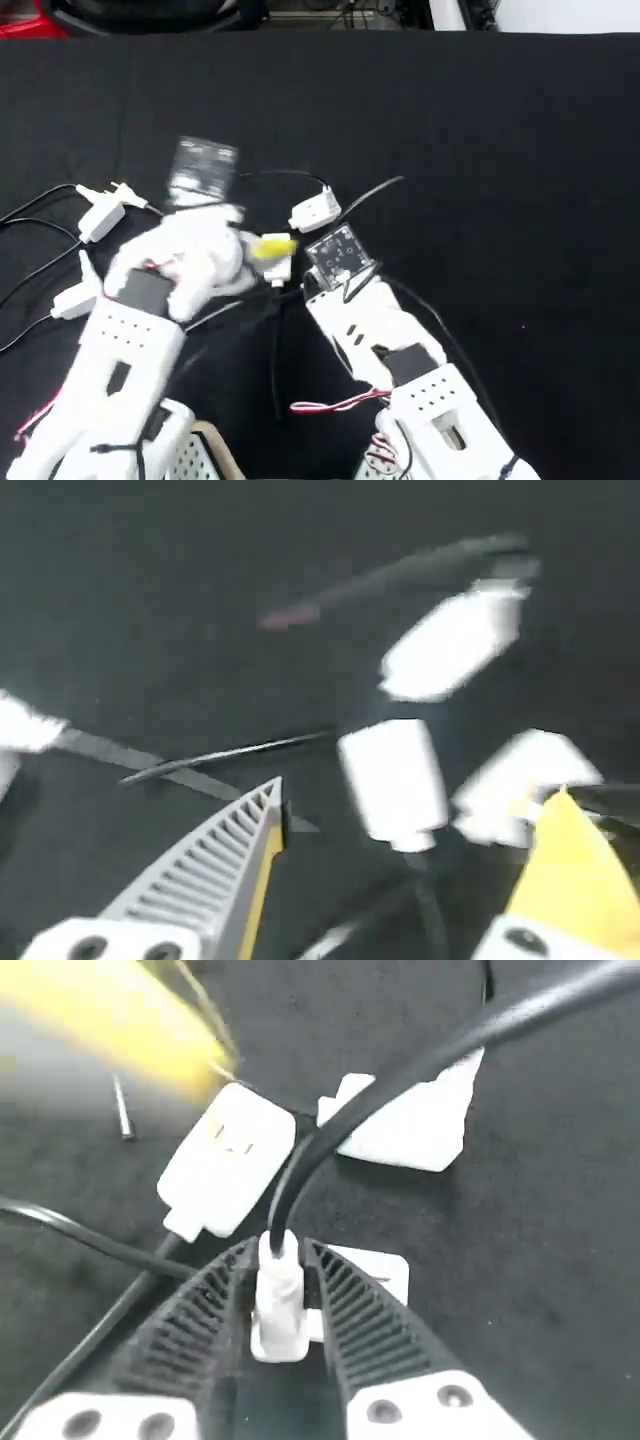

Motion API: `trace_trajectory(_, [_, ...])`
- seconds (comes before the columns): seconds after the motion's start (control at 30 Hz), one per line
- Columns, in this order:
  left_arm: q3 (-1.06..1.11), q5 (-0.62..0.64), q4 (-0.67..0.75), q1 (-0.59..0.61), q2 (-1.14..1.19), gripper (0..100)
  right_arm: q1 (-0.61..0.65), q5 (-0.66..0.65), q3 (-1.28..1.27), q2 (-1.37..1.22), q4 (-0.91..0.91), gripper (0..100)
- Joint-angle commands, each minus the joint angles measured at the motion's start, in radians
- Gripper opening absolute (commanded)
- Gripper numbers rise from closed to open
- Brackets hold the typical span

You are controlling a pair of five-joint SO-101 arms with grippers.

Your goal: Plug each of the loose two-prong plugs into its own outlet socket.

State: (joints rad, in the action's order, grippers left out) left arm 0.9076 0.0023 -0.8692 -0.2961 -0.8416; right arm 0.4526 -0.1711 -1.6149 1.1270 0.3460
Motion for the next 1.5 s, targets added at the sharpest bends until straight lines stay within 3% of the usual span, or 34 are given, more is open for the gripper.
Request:
trace_trajectory(0.0, [-0.067, 0.006, -0.038, -0.166, -0.023, 38, -0.006, -0.005, 0.061, 0.008, 0.003, 1.1])
trace_trajectory(0.17, [-0.059, -0.092, -0.095, -0.217, -0.023, 38, -0.014, -0.005, 0.039, 0.102, 0.018, 1.1])
trace_trajectory(0.37, [-0.056, -0.163, -0.140, -0.223, -0.023, 38, -0.014, -0.003, 0.004, 0.332, 0.167, 1.1])
trace_trajectory(0.57, [0.024, -0.170, -0.183, -0.352, -0.181, 37, -0.011, -0.003, -0.064, 0.585, 0.301, 1.1])
trace_trajectory(0.87, [0.094, -0.236, -0.256, -0.093, -0.736, 37, -0.011, 0.005, -0.064, 0.768, 0.476, 1.1])
trace_trajectory(0.97, [0.166, -0.232, -0.180, -0.019, -0.776, 37, -0.008, 0.006, -0.047, 0.759, 0.476, 1.1])
trace_trajectory(1.07, [0.265, -0.149, -0.011, 0.036, -0.735, 37, -0.006, 0.006, -0.038, 0.757, 0.479, 1.1])
trace_trajectory(1.17, [0.355, -0.031, 0.213, 0.053, -0.634, 37, 0.032, 0.006, -0.030, 0.757, 0.493, 1.1])
trace_trajectory(1.3, [0.363, 0.035, 0.428, 0.039, -0.384, 37, 0.087, 0.006, -0.013, 0.757, 0.493, 1.1])
trace_trajectory(1.47, [0.193, 0.035, 0.399, -0.094, 0.018, 37, 0.086, 0.041, -0.007, 0.757, 0.488, 1.1])
